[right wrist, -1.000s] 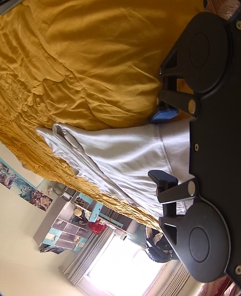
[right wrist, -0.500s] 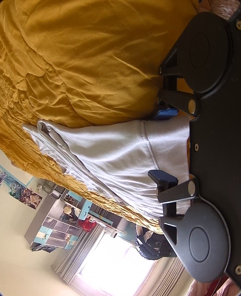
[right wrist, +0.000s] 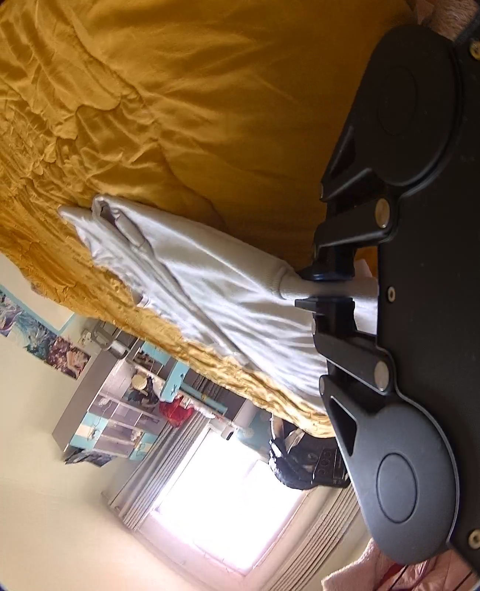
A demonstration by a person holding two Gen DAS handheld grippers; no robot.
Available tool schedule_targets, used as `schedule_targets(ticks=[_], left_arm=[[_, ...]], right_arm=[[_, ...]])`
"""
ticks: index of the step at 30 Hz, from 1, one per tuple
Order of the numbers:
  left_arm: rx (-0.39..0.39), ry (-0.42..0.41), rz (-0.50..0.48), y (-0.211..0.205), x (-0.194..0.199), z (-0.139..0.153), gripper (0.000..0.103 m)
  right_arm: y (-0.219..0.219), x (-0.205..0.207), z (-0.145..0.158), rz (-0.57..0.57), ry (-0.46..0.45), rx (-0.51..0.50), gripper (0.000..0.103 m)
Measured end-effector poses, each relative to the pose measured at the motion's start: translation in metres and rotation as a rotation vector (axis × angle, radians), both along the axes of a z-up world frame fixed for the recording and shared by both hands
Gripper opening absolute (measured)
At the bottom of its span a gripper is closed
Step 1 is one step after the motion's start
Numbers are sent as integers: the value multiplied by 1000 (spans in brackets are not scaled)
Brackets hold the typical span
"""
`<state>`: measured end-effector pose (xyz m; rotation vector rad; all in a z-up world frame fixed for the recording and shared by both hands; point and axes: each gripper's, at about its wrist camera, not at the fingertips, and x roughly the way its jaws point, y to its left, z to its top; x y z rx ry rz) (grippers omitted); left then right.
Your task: Fold small clothes
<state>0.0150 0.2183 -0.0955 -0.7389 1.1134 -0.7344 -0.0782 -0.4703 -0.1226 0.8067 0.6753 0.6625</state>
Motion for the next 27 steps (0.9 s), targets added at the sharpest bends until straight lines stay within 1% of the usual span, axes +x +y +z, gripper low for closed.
schedule_targets(ticks=[2, 4, 7, 9, 11, 13, 16, 17, 19, 20, 22, 24, 26, 27], left_arm=[[-51, -5, 45, 4, 1, 2, 8], [-82, -30, 103, 8, 2, 6, 8], [-154, -75, 254, 16, 8, 15, 8], [-212, -119, 336, 19, 16, 24, 8], [-244, -142, 390, 19, 30, 33, 8], [-269, -172, 442, 21, 51, 44, 7], [-294, -186, 491, 31, 91, 52, 7], [-310, -185, 502, 37, 111, 55, 7], [-311, -188, 516, 42, 142, 54, 7], [-303, -189, 530, 45, 163, 52, 7], [-312, -177, 539, 49, 198, 46, 8], [-301, -155, 559, 52, 242, 33, 8], [-288, -134, 586, 54, 282, 19, 8], [-316, -107, 580, 56, 310, 5, 9]], right_arm=[[-3, 5, 3, -9, -38, 70, 9], [-1, 13, 10, -22, -72, 120, 9], [1, 32, 19, -48, -121, 195, 9], [3, 47, 24, -72, -148, 234, 9], [5, 66, 31, -109, -167, 266, 9], [5, 92, 37, -150, -194, 300, 9], [6, 138, 48, -187, -214, 328, 9], [6, 155, 52, -194, -214, 327, 9], [9, 192, 58, -207, -203, 321, 9], [10, 212, 59, -214, -192, 322, 9], [12, 254, 58, -237, -155, 326, 9], [16, 295, 52, -271, -109, 317, 9], [19, 333, 39, -325, -39, 332, 9], [20, 351, 31, -367, -7, 329, 9]])
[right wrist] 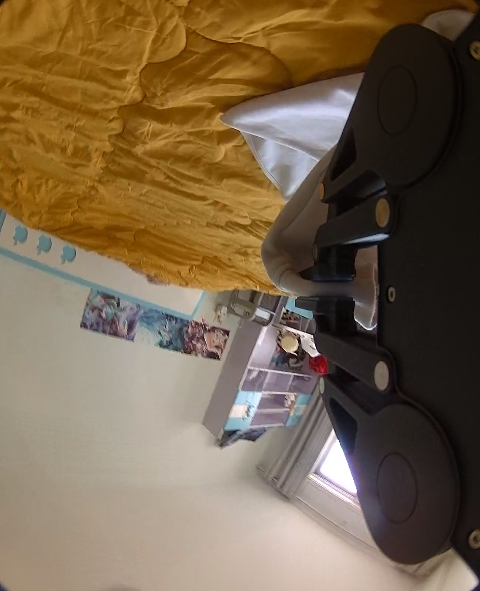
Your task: Fold small clothes
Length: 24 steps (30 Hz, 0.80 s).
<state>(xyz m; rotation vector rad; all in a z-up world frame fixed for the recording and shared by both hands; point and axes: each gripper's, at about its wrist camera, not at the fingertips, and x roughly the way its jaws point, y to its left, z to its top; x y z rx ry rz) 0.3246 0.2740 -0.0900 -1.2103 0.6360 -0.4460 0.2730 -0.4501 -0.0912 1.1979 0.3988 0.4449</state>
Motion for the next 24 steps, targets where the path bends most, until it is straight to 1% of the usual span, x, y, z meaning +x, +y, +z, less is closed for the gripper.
schedule_targets(ticks=[1, 2, 3, 4, 5, 6, 7, 8, 9, 10, 12, 13, 14, 15, 17, 18, 19, 21, 23, 24], left_arm=[[-4, 22, 23, 2, 15, -9, 14], [6, 93, 114, 9, 27, -23, 16], [8, 124, 161, 16, 35, -32, 23], [-11, 127, 193, 22, 37, -40, 23], [-68, 120, 228, 29, 34, -49, 23], [-120, 92, 227, 32, 29, -54, 23], [-149, 74, 217, 33, 23, -57, 26], [-152, 63, 200, 32, 16, -58, 26], [-125, 64, 166, 30, 10, -56, 26], [-91, 65, 141, 27, 6, -55, 27], [12, 73, 107, 22, -1, -48, 27], [64, 67, 98, 21, 0, -44, 28], [156, 49, 85, 17, 2, -37, 28], [231, 32, 78, 15, 7, -31, 28], [346, -4, 68, 9, 16, -22, 29], [386, -17, 71, 6, 21, -19, 30], [427, -32, 65, 2, 25, -15, 31], [527, -63, 60, -11, 36, -7, 31], [665, -112, 37, -30, 54, 2, 33], [716, -119, 24, -38, 60, 4, 34]], right_arm=[[0, 16, -11, -48, 44, 4, 11], [1, 28, -21, -94, 100, 13, 15], [2, 35, -32, -144, 159, 22, 29], [2, 34, -39, -212, 185, 31, 36], [2, 29, -42, -262, 179, 38, 44], [1, 24, -44, -279, 156, 47, 51], [0, 19, -46, -267, 137, 55, 55], [-1, 15, -46, -237, 120, 56, 59], [0, 8, -44, -215, 109, 41, 59], [1, 2, -39, -201, 99, 7, 59], [5, -12, -25, -184, 80, -116, 59], [9, -16, -16, -178, 84, -222, 59], [12, -21, -8, -177, 97, -321, 59], [15, -25, -1, -174, 97, -425, 59], [20, -30, 10, -140, 75, -586, 59], [22, -31, 14, -133, 64, -666, 59], [23, -28, 19, -123, 43, -747, 59], [30, -18, 27, -107, -3, -862, 60], [40, 5, 32, -99, -42, -985, 60], [45, 19, 33, -89, -41, -1049, 60]])
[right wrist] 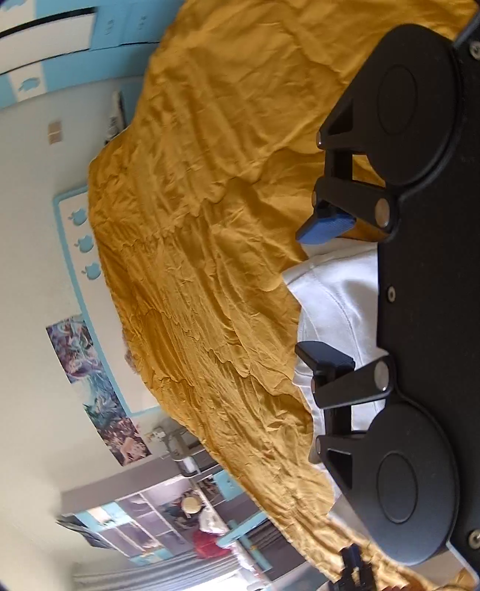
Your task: Fold small clothes
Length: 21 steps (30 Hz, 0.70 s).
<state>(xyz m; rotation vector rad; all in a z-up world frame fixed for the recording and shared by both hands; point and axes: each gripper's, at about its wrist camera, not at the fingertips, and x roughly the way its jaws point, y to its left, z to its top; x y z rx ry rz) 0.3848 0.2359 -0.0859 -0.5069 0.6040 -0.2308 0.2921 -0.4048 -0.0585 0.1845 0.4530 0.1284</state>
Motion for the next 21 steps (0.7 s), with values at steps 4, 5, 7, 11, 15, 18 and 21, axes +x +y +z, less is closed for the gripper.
schedule_targets(ticks=[4, 5, 7, 11, 15, 18, 21], left_arm=[[128, 4, -80, -29, 25, 0, 36], [148, 10, -90, -35, 32, -1, 36], [189, 25, -99, -44, 42, -8, 37], [215, 42, -109, -52, 54, -18, 37], [194, 33, -129, -54, 54, -20, 22], [195, -2, -134, -56, 46, -15, 7], [156, -79, -72, -52, 32, -2, 7]], right_arm=[[15, 44, -8, 25, 54, -134, 58], [17, 51, -11, 32, 61, -155, 58], [26, 57, -19, 49, 80, -187, 58], [39, 69, -35, 63, 140, -271, 47], [40, 73, -38, 68, 151, -284, 12], [36, 66, -30, 47, 103, -259, 10], [31, 58, -21, 3, 38, -218, 9]])
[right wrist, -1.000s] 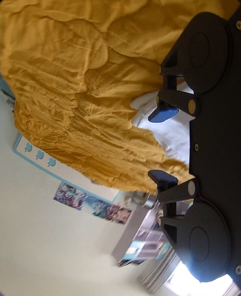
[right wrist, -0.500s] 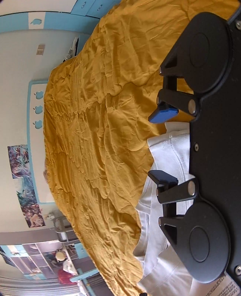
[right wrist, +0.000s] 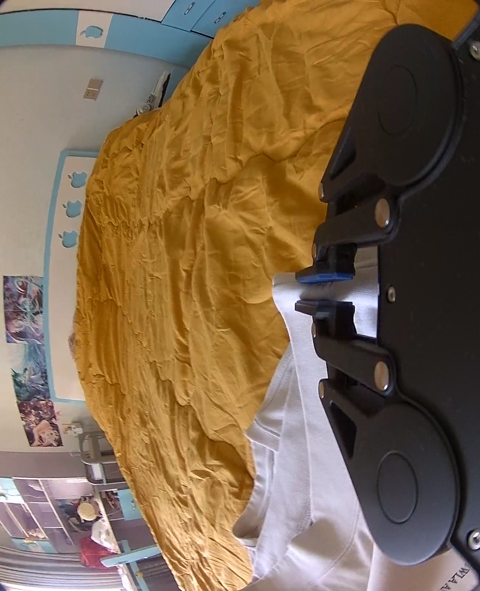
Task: Fold small clothes
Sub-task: 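Fold the hem up toward the collar with both grippers and release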
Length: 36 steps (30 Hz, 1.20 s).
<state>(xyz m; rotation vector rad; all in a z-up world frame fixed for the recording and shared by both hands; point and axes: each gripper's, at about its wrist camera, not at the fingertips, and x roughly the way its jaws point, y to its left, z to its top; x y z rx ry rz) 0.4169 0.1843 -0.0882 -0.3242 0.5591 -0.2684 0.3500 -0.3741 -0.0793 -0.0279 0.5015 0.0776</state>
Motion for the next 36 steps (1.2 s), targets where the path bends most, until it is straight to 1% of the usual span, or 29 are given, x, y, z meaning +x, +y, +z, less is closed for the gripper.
schedule_targets(ticks=[2, 4, 5, 6, 7, 8, 9, 10, 11, 12, 13, 14, 16, 17, 18, 19, 20, 21, 23, 24, 25, 27, 31, 34, 35, 36], left_arm=[[-65, -38, 46, 9, -4, 8, 7], [-72, -9, 79, 13, 4, 5, 7], [-68, 18, 95, 14, 12, 1, 7], [-60, 45, 109, 14, 17, -4, 6], [-51, 105, 129, 15, 25, -12, 7], [-55, 166, 147, 18, 31, -21, 9], [-73, 207, 161, 21, 33, -27, 16], [-94, 217, 181, 26, 31, -28, 23], [-150, 198, 214, 34, 22, -26, 27], [-206, 172, 238, 42, 10, -22, 30], [-260, 155, 254, 50, -3, -18, 31], [-330, 139, 257, 58, -20, -13, 32], [-440, 110, 238, 67, -60, -7, 35], [-483, 99, 222, 70, -86, -5, 37], [-504, 95, 199, 71, -109, -4, 39], [-510, 98, 180, 71, -129, -4, 40], [-500, 111, 150, 70, -152, -4, 40], [-483, 125, 130, 69, -166, -5, 41], [-402, 166, 93, 64, -195, -8, 41], [-362, 187, 70, 63, -205, -11, 42], [-338, 201, 60, 61, -211, -13, 42], [-328, 233, 25, 57, -220, -21, 42], [-314, 250, 18, 53, -217, -25, 43], [-326, 256, 14, 51, -208, -24, 43], [-326, 261, 17, 50, -204, -24, 43], [-332, 262, 16, 50, -200, -24, 43]], right_arm=[[-6, 0, 4, -37, -19, 52, 8], [-10, 9, 1, -93, 9, 74, 8], [-11, 13, -3, -113, 25, 81, 7], [-12, 17, -7, -140, 34, 83, 3], [-12, 20, -11, -180, 47, 67, 1], [-14, 24, -14, -193, 76, 74, 2], [-18, 25, -17, -205, 110, 99, 3], [-21, 19, -15, -221, 99, 116, 3], [-23, 8, -10, -233, 63, 127, 3], [-26, -6, -4, -246, 28, 152, 4], [-29, -21, 2, -257, 21, 192, 5], [-31, -38, 8, -259, 20, 242, 9], [-34, -85, 16, -240, -20, 376, 22], [-34, -109, 17, -225, -34, 418, 40], [-33, -131, 17, -206, -43, 438, 55], [-32, -154, 16, -177, -50, 429, 57], [-30, -171, 15, -157, -49, 394, 57], [-27, -186, 12, -145, -40, 343, 57], [-25, -203, 6, -112, 1, 257, 57], [-27, -207, 3, -102, 25, 226, 57], [-29, -209, -1, -105, 42, 210, 57], [-37, -207, -6, -90, 60, 229, 57], [-48, -191, -12, -68, 103, 331, 57], [-45, -180, -15, -50, 130, 347, 56], [-44, -177, -15, -44, 145, 345, 45], [-43, -175, -16, -37, 156, 347, 24]])
